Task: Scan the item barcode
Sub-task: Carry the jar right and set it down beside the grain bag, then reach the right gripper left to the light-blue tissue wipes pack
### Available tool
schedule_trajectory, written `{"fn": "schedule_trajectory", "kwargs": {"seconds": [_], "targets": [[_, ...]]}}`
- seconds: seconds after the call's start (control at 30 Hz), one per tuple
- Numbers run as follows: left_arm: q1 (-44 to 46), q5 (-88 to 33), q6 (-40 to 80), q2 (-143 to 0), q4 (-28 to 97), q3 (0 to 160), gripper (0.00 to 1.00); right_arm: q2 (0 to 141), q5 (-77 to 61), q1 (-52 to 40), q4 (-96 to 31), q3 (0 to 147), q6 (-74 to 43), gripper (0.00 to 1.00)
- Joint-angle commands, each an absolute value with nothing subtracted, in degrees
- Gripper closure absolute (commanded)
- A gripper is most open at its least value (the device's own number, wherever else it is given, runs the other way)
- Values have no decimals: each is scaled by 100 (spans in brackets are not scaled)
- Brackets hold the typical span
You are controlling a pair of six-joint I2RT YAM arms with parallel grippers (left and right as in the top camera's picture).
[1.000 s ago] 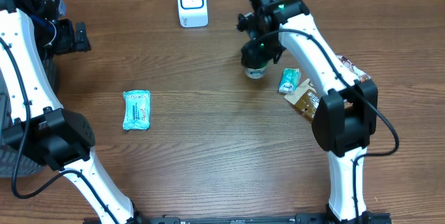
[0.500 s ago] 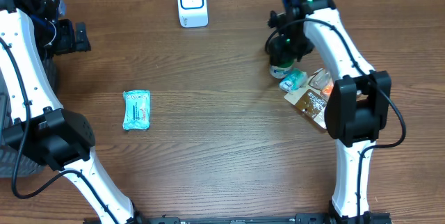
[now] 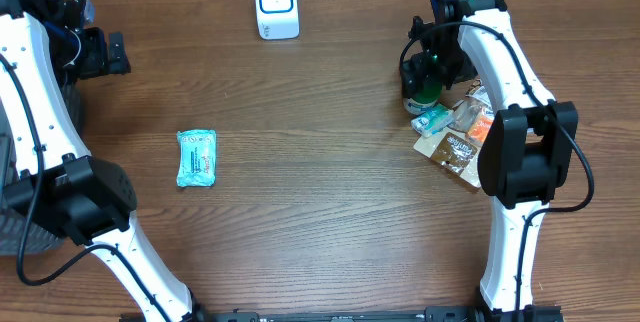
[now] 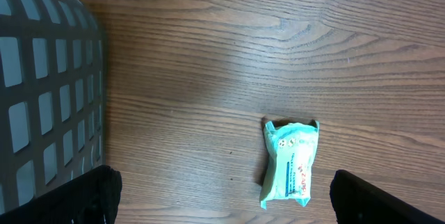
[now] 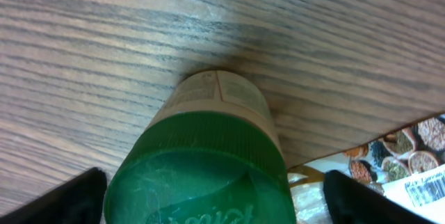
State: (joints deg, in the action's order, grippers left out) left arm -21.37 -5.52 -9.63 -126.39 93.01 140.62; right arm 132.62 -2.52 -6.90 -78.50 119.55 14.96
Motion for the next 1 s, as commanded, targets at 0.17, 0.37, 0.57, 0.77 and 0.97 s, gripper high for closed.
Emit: {"fn": "schedule_trajectory", "kwargs": {"seconds": [0.17, 0.37, 0.57, 0.77, 0.97], "targets": [[-2095, -576, -1009, -12545, 9290, 14169, 0, 12914, -390, -711, -8326, 12899, 1490, 0], [-2093, -576, -1009, -12545, 9290, 14169, 1, 12623, -2086, -934, -8799, 14337, 287, 0], [-2095, -578, -1009, -12545, 9290, 14169, 1, 12669, -4219, -1151, -8576, 14331, 276, 0], [-2095, -578, -1009, -12545, 9290, 14169, 0, 12903, -3301, -2110, -7881, 13994, -862, 19], [-2095, -576, -1009, -12545, 9292, 14169, 0, 13242, -2150, -3208, -7371, 13782, -2185, 24]]}}
